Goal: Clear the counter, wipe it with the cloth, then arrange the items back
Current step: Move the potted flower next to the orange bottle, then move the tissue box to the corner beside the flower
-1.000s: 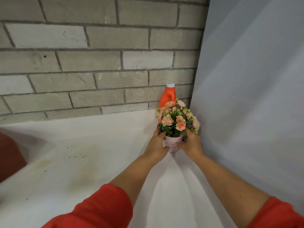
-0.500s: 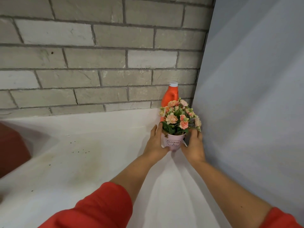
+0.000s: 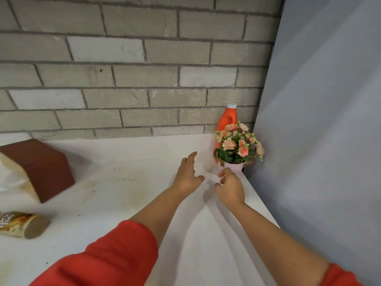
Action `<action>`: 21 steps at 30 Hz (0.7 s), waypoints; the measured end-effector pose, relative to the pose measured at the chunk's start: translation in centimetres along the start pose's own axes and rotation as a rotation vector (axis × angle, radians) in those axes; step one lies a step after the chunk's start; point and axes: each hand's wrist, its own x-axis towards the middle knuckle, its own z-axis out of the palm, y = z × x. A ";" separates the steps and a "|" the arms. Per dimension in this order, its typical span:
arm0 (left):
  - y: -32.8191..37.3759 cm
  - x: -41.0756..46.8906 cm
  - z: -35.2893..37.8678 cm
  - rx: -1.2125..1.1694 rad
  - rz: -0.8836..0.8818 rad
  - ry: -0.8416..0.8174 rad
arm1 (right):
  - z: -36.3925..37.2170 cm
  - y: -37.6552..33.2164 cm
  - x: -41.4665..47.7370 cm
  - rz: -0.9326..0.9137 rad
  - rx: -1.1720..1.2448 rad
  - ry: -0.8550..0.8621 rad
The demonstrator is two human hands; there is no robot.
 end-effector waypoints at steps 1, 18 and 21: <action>-0.3 -0.3 -0.7 -0.001 -0.012 0.013 | 0.3 -0.6 -0.2 -0.008 0.006 -0.021; -8.5 -8.0 -17.6 0.216 -0.196 0.341 | 10.4 -13.0 -5.8 -0.296 0.023 -0.361; -10.3 -9.0 -20.6 0.256 -0.211 0.395 | 12.4 -15.2 -6.6 -0.339 0.029 -0.413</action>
